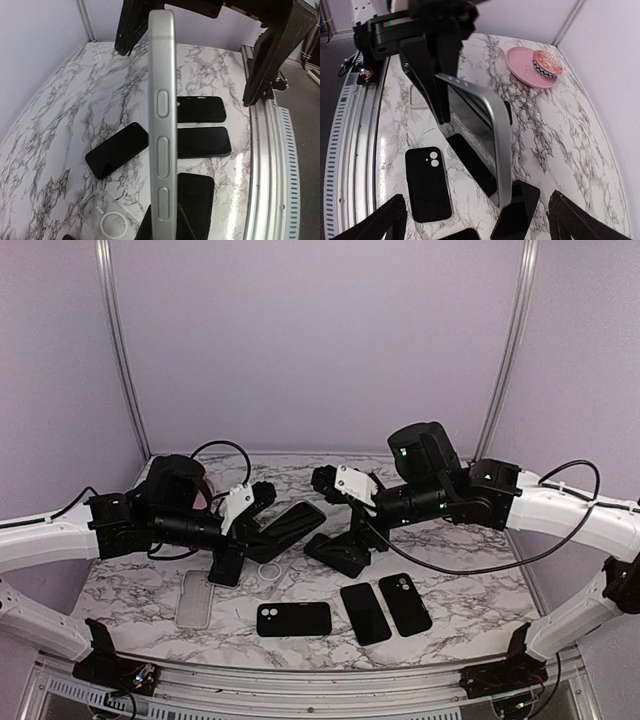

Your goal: Put the phone into the phone case

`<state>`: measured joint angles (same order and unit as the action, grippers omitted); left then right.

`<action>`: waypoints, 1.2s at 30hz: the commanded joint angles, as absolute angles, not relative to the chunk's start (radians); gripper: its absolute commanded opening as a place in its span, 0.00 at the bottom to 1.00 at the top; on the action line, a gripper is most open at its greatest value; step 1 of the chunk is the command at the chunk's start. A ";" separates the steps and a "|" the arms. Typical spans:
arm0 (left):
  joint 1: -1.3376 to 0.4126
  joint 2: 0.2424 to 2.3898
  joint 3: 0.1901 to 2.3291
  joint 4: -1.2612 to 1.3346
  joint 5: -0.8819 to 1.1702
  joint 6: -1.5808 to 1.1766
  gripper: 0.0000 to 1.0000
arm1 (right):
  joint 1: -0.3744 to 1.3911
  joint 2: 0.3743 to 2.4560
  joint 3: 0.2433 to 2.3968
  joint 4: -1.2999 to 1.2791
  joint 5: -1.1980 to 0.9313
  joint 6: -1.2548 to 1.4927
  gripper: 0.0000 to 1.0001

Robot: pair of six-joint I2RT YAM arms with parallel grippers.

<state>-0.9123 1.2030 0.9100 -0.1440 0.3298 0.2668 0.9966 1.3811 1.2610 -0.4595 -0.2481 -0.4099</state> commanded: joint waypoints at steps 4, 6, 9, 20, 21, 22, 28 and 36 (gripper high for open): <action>-0.854 1.129 0.848 -0.052 -0.200 -0.134 0.00 | 0.870 1.474 1.216 -0.263 -0.090 -0.038 0.88; -0.852 1.112 0.822 -0.098 -0.218 -0.211 0.00 | 0.901 1.560 1.244 -0.320 -0.132 -0.009 0.82; -0.853 1.057 0.751 -0.152 -0.241 -0.324 0.00 | 0.987 1.681 1.278 -0.380 -0.076 -0.041 0.73; -0.851 0.987 0.601 -0.168 -0.327 -0.492 0.00 | 1.100 1.998 1.442 -0.467 -0.126 -0.098 0.56; -0.852 0.990 0.602 -0.165 -0.329 -0.482 0.00 | 1.107 2.011 1.445 -0.469 -0.126 -0.101 0.55; -0.852 0.991 0.604 -0.164 -0.332 -0.475 0.00 | 1.111 2.022 1.446 -0.467 -0.126 -0.100 0.52; -0.851 0.969 0.604 -0.165 -0.354 -0.448 0.00 | 1.121 2.081 1.458 -0.467 -0.124 -0.089 0.43; -0.851 0.950 0.606 -0.162 -0.390 -0.423 0.00 | 1.134 2.096 1.454 -0.523 -0.062 0.017 0.08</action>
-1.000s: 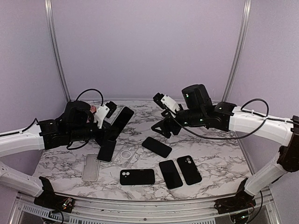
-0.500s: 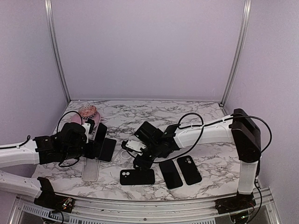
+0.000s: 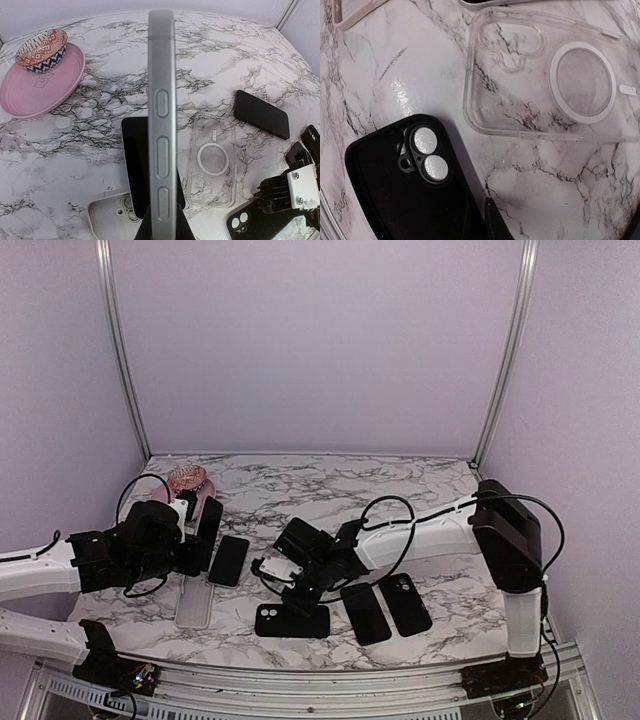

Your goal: Put the phone into the phone case

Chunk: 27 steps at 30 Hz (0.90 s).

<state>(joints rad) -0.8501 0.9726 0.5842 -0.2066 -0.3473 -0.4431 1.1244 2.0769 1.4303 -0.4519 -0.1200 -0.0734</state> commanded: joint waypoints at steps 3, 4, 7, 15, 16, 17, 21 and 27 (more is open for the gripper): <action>-0.851 0.952 0.610 -0.136 -0.398 -0.421 0.00 | 1.134 2.051 1.412 -0.559 0.010 0.155 0.00; -0.851 0.952 0.608 -0.119 -0.398 -0.422 0.00 | 1.134 2.036 1.393 -0.564 0.037 0.210 0.00; -0.851 0.958 0.599 -0.061 -0.384 -0.419 0.00 | 1.132 2.005 1.348 -0.592 0.070 0.412 0.00; -0.851 0.945 0.556 0.086 -0.348 -0.408 0.00 | 1.119 1.984 1.267 -0.695 0.190 0.854 0.00; -0.852 0.942 0.553 0.092 -0.345 -0.405 0.00 | 1.123 1.987 1.279 -0.727 0.203 0.894 0.00; -0.852 0.940 0.553 0.095 -0.341 -0.400 0.00 | 1.130 1.989 1.296 -0.753 0.211 0.918 0.00; -0.854 0.939 0.554 0.103 -0.291 -0.416 0.00 | 1.182 2.031 1.407 -0.863 0.231 1.016 0.00; -0.857 0.910 0.529 0.151 -0.206 -0.466 0.00 | 1.220 2.043 1.435 -0.894 0.284 1.143 0.07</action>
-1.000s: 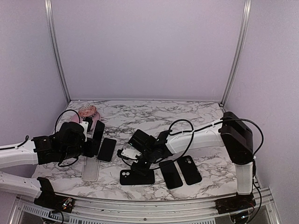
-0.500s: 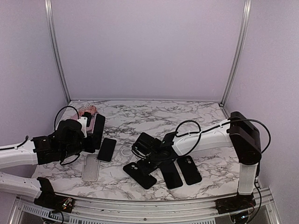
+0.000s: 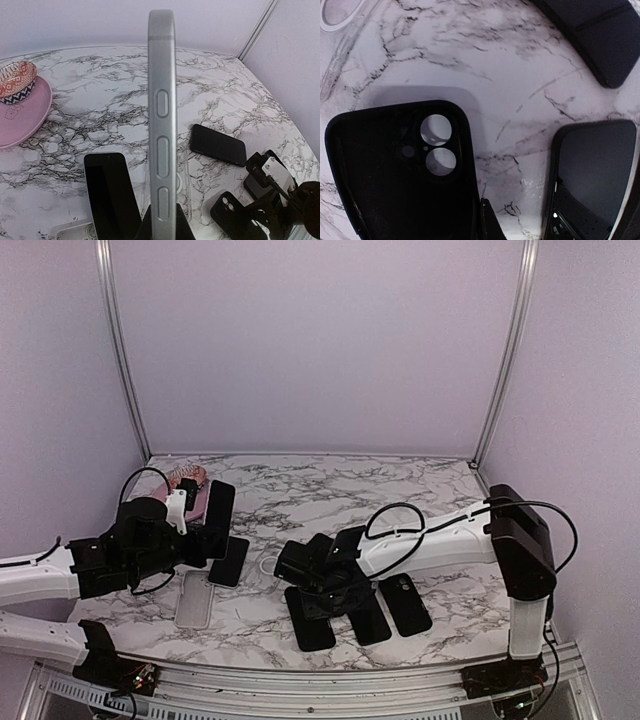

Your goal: Put the phone into the phone case

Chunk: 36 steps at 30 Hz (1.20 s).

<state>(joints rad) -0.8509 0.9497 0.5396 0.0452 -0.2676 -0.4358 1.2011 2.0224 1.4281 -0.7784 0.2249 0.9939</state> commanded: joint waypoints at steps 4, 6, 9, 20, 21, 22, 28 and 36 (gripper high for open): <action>-0.876 0.889 0.525 0.172 -0.178 -0.468 0.00 | 1.224 2.022 1.450 -0.863 0.296 1.107 0.54; -0.889 0.868 0.516 0.196 -0.151 -0.463 0.00 | 1.236 1.977 1.479 -0.879 0.365 1.047 0.74; -0.912 0.837 0.487 0.283 -0.087 -0.467 0.00 | 1.243 1.844 1.471 -0.813 0.420 0.900 0.98; -1.110 0.940 0.321 0.980 -0.005 -0.462 0.00 | 0.995 1.255 0.869 0.403 -0.441 0.312 0.99; -1.137 0.990 0.334 1.044 0.028 -0.438 0.00 | 0.987 1.267 0.896 0.387 -0.475 0.282 0.97; -1.159 1.019 0.348 1.085 0.041 -0.420 0.00 | 0.983 1.286 0.925 0.362 -0.523 0.243 0.94; -1.223 1.138 0.425 1.125 -0.025 -0.364 0.00 | 0.947 1.314 0.976 0.324 -0.686 0.186 0.82; -1.237 1.275 0.497 1.136 0.029 -0.395 0.00 | 0.910 1.314 0.963 0.328 -0.815 0.188 0.44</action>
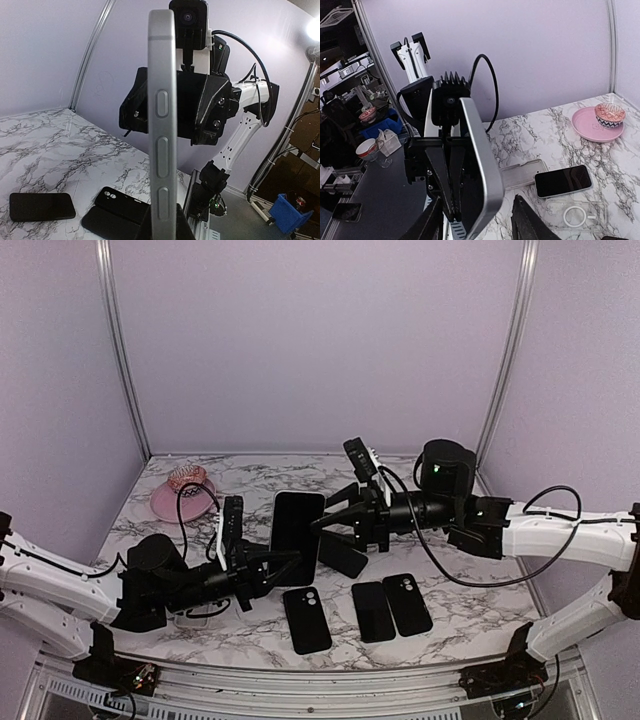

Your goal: Put the phone into the phone case

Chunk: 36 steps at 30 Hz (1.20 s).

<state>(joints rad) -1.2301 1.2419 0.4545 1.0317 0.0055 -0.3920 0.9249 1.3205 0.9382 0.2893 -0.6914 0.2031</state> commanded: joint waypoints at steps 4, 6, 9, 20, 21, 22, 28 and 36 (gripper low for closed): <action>-1.239 1.298 0.490 1.144 0.027 -0.429 0.00 | 0.907 1.346 0.981 0.271 -0.859 0.165 0.03; -1.239 1.296 0.477 1.146 0.007 -0.440 0.00 | 0.907 1.351 0.981 0.242 -0.860 0.157 0.00; -1.239 1.287 0.453 1.124 -0.071 -0.463 0.50 | 0.900 1.351 0.982 0.180 -0.857 0.118 0.00; -1.238 1.049 0.372 0.432 -0.492 -0.760 0.59 | 0.830 1.542 0.935 0.118 -0.933 -0.025 0.00; -1.238 1.052 0.391 0.343 -0.530 -0.781 0.48 | 0.830 1.563 0.933 0.150 -0.944 -0.023 0.00; -1.237 1.071 0.411 0.268 -0.550 -0.802 0.41 | 0.830 1.583 0.933 0.168 -0.946 -0.032 0.00; -1.235 1.318 0.521 0.214 -0.430 -0.904 0.31 | 0.831 1.674 0.929 0.168 -0.938 -0.108 0.00; -1.214 1.394 0.520 0.273 -0.401 -0.927 0.32 | 0.834 1.765 0.897 0.309 -0.992 -0.080 0.00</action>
<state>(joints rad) -1.2285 1.3849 0.5076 0.2832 -0.4187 -0.9005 0.8291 1.7386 0.8871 0.2077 -0.9314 -0.0727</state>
